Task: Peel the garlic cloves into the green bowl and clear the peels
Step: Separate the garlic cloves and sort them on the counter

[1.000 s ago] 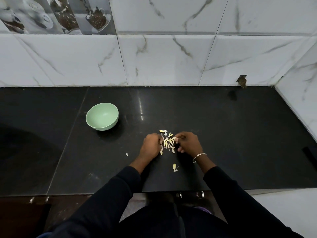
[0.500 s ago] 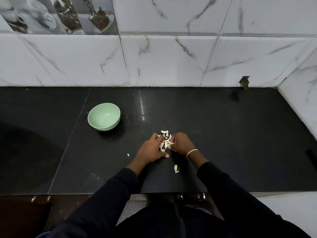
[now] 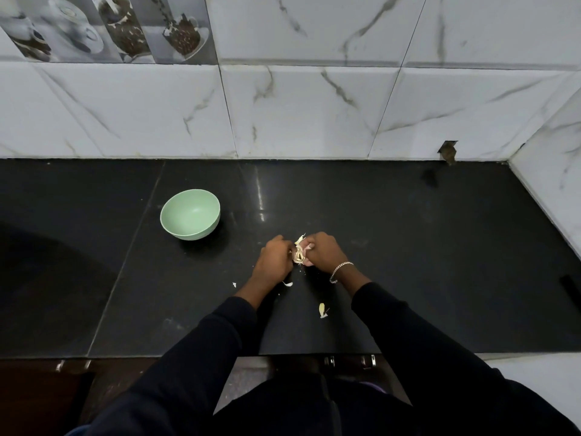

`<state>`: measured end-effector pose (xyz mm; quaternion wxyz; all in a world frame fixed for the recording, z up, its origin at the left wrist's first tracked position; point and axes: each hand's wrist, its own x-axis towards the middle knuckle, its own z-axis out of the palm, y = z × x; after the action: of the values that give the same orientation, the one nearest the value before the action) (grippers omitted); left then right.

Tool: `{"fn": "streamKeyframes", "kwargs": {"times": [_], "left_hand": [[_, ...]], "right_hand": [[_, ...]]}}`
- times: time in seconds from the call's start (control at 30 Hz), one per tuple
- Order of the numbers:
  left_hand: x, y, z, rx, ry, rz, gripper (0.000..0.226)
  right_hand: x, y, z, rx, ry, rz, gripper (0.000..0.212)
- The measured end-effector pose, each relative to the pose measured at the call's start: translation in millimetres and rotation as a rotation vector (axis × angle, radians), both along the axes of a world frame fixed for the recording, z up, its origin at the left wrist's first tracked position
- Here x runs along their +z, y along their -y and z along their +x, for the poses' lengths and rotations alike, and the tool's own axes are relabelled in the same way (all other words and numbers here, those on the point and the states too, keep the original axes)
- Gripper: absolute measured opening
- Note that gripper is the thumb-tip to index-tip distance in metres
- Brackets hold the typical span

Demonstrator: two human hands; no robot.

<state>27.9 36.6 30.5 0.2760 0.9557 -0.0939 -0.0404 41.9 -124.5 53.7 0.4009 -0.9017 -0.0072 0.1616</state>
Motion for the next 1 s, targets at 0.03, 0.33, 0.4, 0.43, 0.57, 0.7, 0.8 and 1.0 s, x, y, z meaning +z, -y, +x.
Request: {"fn": "streamKeyframes", "kwargs": {"times": [0.03, 0.33, 0.4, 0.43, 0.57, 0.7, 0.8, 1.0], "left_hand": [[1, -1, 0, -0.006, -0.003, -0.017, 0.021], [-15, -30, -26, -0.032, 0.137, 0.085, 0.054], [-14, -34, -36, -0.001, 0.17, 0.201, 0.064], [-14, -35, -41, 0.038, 0.17, 0.238, 0.068], [-26, -31, -59, 0.336, 0.039, 0.289, 0.08], [-36, -21, -64, 0.484, -0.111, 0.226, 0.085], [-38, -9, -57, 0.477, -0.096, 0.182, 0.082], [-32, 19, -30, 0.393, -0.066, 0.005, 0.081]], "right_hand": [[5, 1, -2, 0.026, -0.005, 0.014, 0.024], [-6, 37, -32, 0.1, 0.216, -0.026, 0.029], [-10, 43, -46, 0.176, 0.19, -0.073, 0.047], [-11, 45, -53, 0.24, 0.141, -0.102, 0.057], [-21, 45, -74, 0.499, -0.027, -0.245, 0.074], [-30, 40, -78, 0.51, -0.088, -0.277, 0.046], [-31, 37, -69, 0.474, -0.078, -0.296, 0.03], [-27, 24, -46, 0.29, -0.028, -0.256, 0.022]]}}
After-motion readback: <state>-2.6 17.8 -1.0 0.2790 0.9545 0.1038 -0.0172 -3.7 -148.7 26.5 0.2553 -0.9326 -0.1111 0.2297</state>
